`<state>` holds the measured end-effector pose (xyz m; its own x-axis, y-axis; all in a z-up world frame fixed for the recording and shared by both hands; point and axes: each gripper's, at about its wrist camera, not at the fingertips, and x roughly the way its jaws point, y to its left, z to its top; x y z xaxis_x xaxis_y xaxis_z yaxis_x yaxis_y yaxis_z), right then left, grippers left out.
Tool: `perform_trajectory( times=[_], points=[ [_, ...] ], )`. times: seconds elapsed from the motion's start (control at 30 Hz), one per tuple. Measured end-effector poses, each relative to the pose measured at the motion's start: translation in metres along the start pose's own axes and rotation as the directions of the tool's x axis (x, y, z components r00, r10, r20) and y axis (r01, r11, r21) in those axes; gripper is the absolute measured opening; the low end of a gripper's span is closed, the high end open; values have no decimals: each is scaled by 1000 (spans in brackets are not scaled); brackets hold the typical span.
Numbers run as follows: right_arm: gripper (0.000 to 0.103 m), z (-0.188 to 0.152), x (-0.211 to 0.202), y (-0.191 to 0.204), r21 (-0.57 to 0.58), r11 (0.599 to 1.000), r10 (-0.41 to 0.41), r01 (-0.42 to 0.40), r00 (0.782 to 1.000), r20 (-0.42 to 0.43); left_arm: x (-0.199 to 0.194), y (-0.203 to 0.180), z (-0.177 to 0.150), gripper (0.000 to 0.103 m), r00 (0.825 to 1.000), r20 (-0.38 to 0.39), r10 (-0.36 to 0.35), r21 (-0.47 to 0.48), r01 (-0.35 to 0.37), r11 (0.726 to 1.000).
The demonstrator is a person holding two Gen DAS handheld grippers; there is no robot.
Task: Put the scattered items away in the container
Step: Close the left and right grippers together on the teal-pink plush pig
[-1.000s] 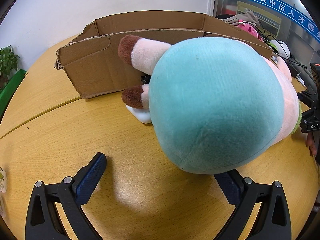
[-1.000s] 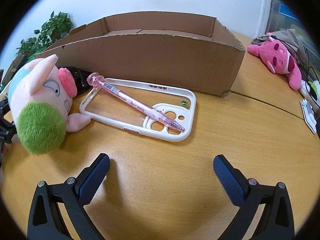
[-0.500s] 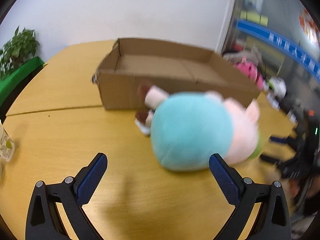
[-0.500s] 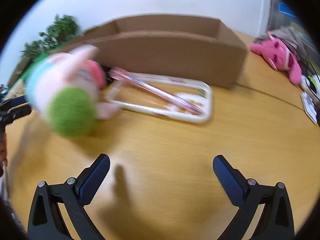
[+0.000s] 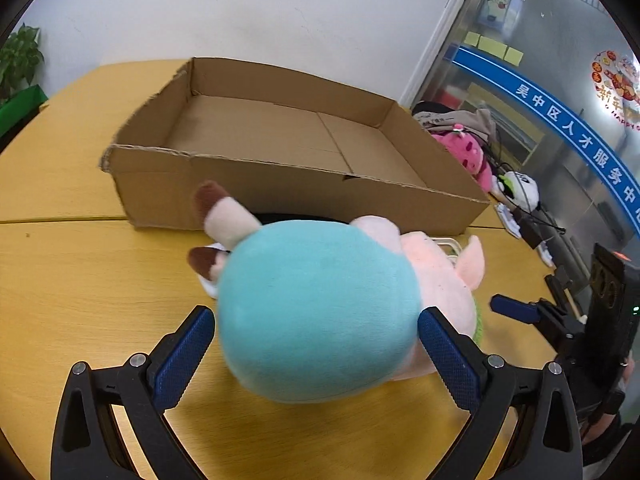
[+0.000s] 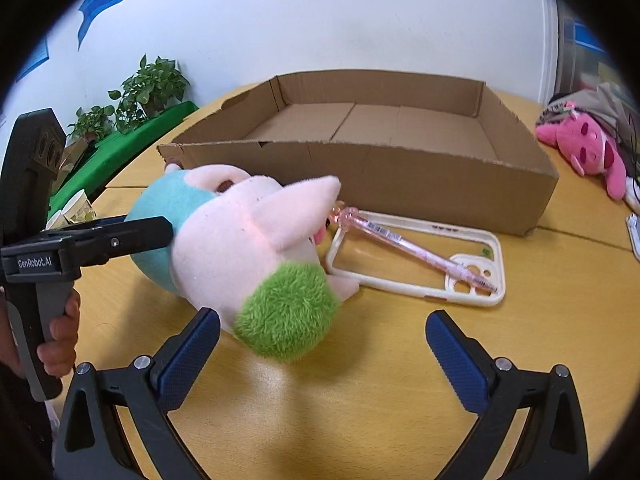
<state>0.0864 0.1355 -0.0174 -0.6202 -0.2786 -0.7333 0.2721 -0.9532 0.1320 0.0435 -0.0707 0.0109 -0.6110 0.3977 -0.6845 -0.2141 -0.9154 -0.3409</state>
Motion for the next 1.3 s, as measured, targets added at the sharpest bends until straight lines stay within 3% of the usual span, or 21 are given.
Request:
perform_trajectory(
  times=[0.43,0.73,1.03,1.2,1.3],
  points=[
    [103,3,9,4,15,999,38,-37,999,-12,9,0,4,103,1000,0,4,-44,-4,999],
    [103,7,24,19,5,991,132,-132,990,-42,11,-6,0,99,1000,-29,4,-27,-5,1000],
    [90,1,18,23,-36,989,142,-143,990,-23,3,-19,-15,92,998,-54,-19,13,19,1000],
    [91,-6,10,17,-32,986,163,-164,986,-22,2,-21,-20,99,998,-54,-41,24,42,999],
    [92,-8,10,17,-64,986,154,-156,988,-26,2,-8,-16,103,997,-30,-66,-40,65,997]
  ],
)
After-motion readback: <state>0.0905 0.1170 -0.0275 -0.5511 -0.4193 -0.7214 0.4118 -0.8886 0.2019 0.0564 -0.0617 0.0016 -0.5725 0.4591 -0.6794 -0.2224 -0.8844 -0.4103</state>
